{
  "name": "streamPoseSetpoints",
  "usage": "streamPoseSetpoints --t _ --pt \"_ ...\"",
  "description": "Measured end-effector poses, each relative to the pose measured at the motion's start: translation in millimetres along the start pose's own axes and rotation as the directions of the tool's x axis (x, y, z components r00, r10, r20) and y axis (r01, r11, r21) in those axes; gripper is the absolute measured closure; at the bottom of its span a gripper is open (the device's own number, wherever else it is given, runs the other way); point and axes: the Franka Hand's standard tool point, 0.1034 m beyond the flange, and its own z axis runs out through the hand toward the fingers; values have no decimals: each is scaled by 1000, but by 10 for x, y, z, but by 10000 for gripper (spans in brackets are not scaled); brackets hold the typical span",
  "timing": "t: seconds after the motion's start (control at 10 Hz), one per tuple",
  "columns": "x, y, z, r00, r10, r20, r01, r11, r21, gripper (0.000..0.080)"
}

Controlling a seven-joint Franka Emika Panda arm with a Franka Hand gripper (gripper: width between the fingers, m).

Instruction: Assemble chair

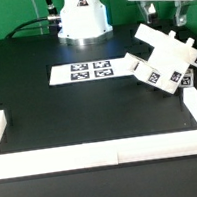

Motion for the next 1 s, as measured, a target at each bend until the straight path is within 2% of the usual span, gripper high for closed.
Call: streamPoseSetpoints --t 0.2,0.3,0.6,0.7,0.8,0.9,1.0 --pt "-202 170 69 1000 7 -6 -7 1000 15 151" --pt "-305 241 133 999 39 -10 -39 999 9 151" --pt "-318 243 152 1000 15 -10 -15 1000 3 151" --pt "-396 272 199 1000 23 -14 -23 1000 -1 151" --pt "-495 319 240 1000 6 -8 -6 1000 -19 151" --pt "-548 362 288 1000 -7 -18 7 1000 -8 151" --pt "-616 428 349 1000 -22 -21 22 1000 -18 151"
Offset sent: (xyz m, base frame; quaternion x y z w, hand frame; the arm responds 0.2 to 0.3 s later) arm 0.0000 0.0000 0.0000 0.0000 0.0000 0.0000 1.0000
